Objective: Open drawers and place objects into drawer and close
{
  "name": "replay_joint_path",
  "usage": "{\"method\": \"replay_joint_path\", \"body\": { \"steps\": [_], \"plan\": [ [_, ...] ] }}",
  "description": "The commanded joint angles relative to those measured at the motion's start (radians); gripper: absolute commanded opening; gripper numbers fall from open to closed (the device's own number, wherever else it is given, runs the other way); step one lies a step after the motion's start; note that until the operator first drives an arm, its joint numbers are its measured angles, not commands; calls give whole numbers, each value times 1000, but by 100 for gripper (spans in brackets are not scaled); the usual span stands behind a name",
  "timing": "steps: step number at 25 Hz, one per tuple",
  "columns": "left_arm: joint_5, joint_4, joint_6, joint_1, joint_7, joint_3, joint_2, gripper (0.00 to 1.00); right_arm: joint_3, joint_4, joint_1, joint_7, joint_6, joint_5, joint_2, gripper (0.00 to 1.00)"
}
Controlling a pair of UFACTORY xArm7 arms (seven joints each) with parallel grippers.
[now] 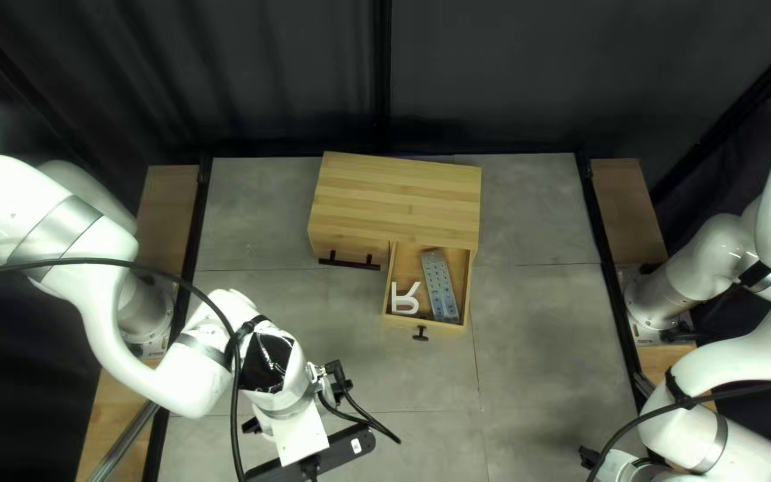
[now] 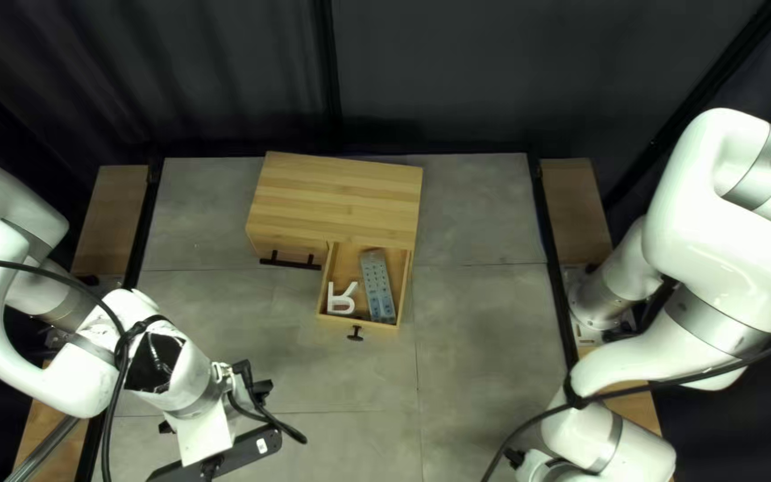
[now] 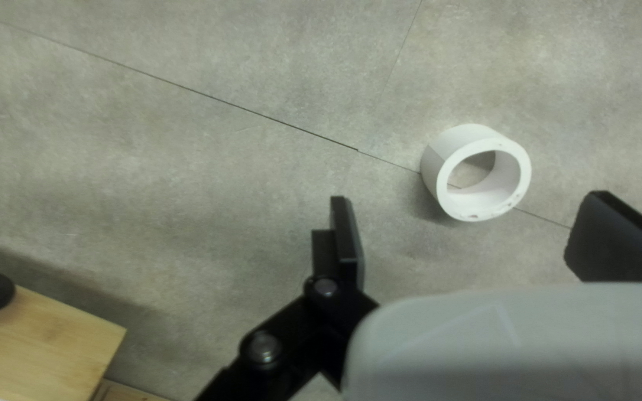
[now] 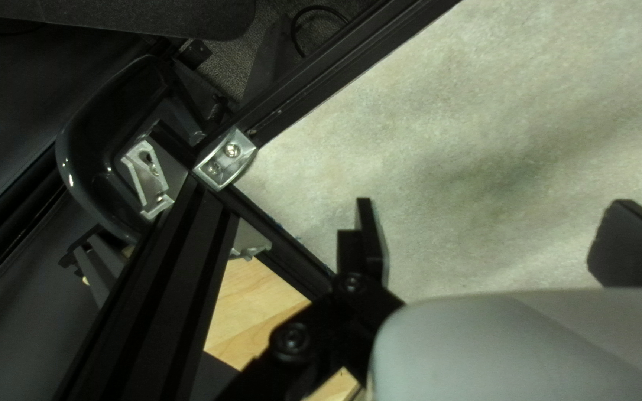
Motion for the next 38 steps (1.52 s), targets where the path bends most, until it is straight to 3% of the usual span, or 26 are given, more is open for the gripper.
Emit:
{"method": "replay_joint_path", "body": {
  "steps": [1,6,16,38],
  "plan": [
    [-29,-55,-70,-12,-10,-11,11,100,0,0,0,0,0,0,0,100],
    [-15,-107,-119,-12,-69,-17,-1,100,0,0,0,0,0,0,0,100],
    [88,-99,-158,1,-112,-14,31,100,0,0,0,0,0,0,0,100],
    [93,-97,-155,3,-102,-12,27,100,0,0,0,0,0,0,0,100]
  ]
}}
